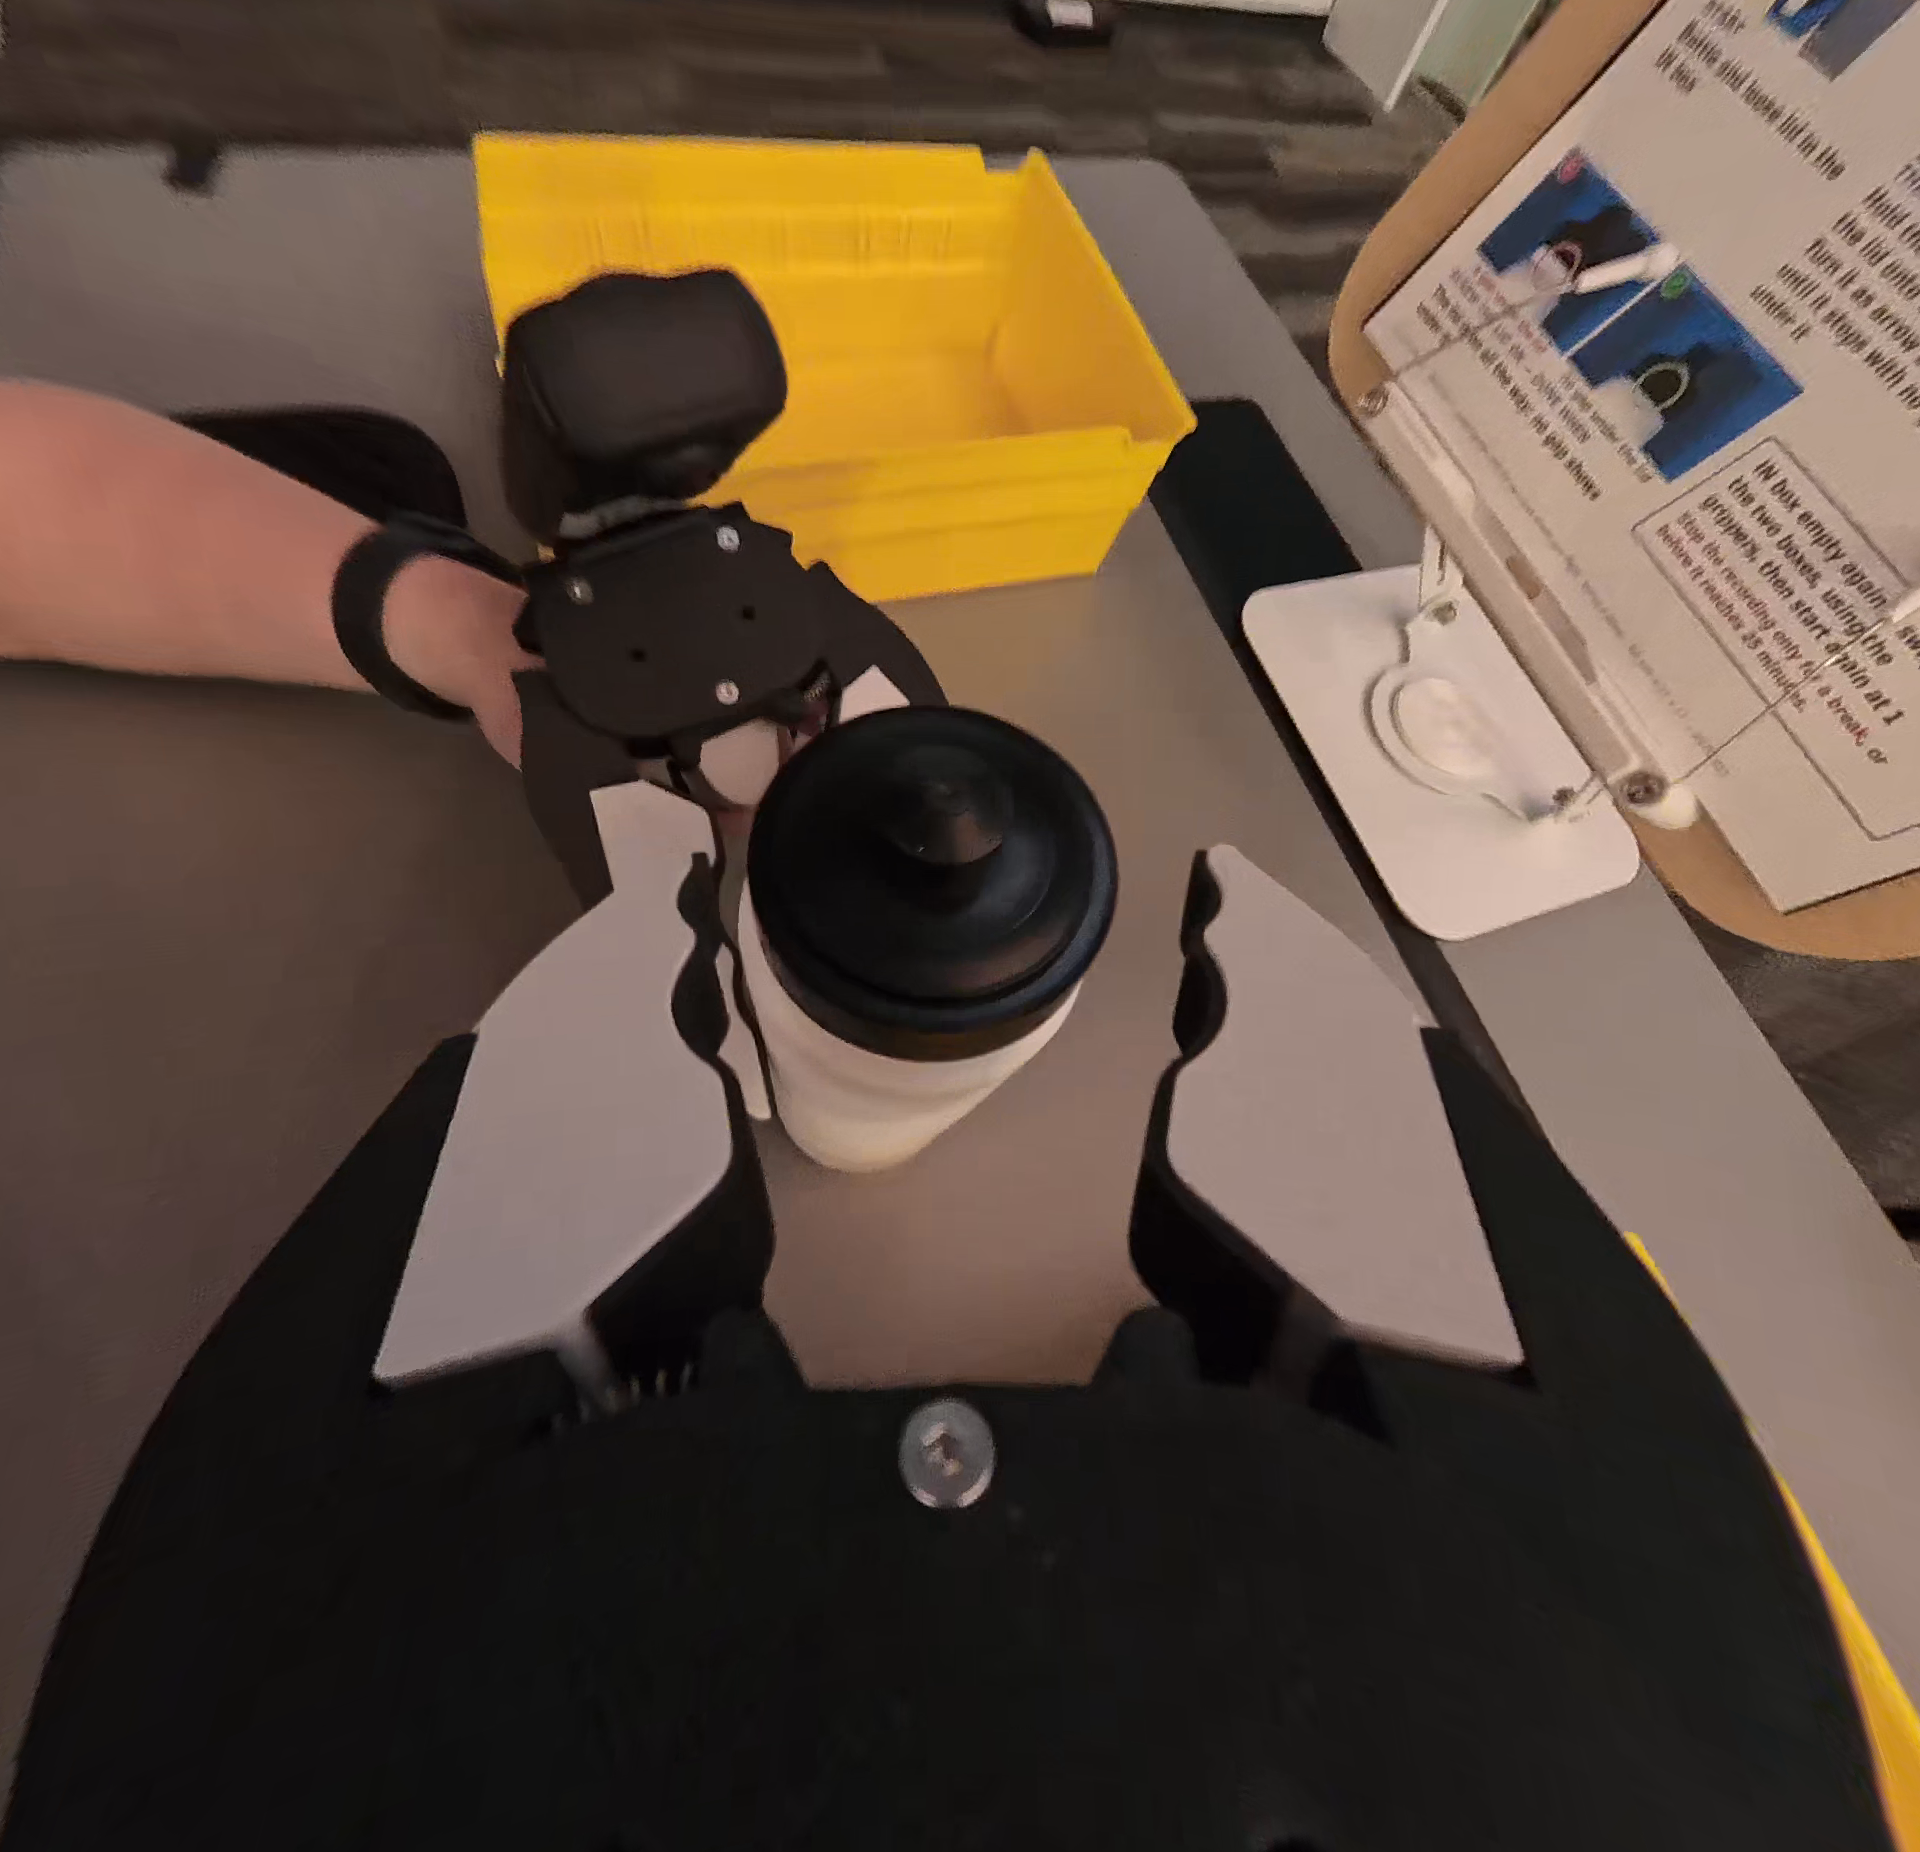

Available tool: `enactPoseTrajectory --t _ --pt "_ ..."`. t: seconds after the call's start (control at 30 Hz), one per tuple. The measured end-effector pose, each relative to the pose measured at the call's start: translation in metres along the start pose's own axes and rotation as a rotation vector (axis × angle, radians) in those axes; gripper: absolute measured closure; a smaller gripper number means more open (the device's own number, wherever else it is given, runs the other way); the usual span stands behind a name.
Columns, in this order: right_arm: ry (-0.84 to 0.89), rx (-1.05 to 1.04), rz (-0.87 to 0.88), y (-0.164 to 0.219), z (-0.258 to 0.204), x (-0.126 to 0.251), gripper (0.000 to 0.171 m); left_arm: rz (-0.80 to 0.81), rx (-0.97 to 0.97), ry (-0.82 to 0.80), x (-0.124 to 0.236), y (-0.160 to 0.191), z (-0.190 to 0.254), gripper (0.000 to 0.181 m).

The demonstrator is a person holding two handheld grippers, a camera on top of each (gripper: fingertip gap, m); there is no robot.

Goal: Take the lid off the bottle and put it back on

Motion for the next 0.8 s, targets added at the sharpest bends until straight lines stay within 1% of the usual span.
enactPoseTrajectory --t 0.03,0.07,0.1,0.33,0.57,0.63,0.7,0.8 --pt "0.001 -0.003 -0.02 0.002 0.0 -0.002 0.088 -0.002 0.001 -0.003 0.0 0.0 0.0 0.099" --pt "-0.009 -0.01 -0.022 0.002 -0.001 -0.004 0.098 -0.004 0.0 -0.003 0.0 0.0 0.0 0.099" --pt "-0.033 -0.027 -0.014 0.002 -0.002 -0.005 0.101 -0.003 0.001 -0.001 0.0 0.0 0.0 0.1" --pt "-0.066 -0.06 0.014 0.002 0.003 -0.005 0.101 -0.007 0.006 -0.01 0.001 -0.001 -0.003 0.1" --pt "-0.142 -0.009 0.08 0.002 0.001 -0.006 0.101 -0.018 -0.008 0.029 0.003 0.001 -0.002 0.1" --pt "-0.197 0.034 0.106 0.003 -0.004 -0.003 0.101 -0.023 -0.026 0.091 0.004 0.001 0.005 0.1" --pt "-0.292 0.1 0.153 0.004 -0.013 0.002 0.101 -0.025 -0.057 0.187 0.005 0.002 0.017 0.1" --pt "-0.434 0.132 0.192 0.007 -0.027 0.01 0.101 -0.024 -0.067 0.341 0.007 0.003 0.037 0.1"
Point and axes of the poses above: each gripper's, where its closed fingertips meet, x back along the fingers, y out of its underside, z = x × y across the jaws, the point moved 4 cm from there along x, back along the fingers, and after that the axes turned 2 degrees about x, right-handed, at the moved point
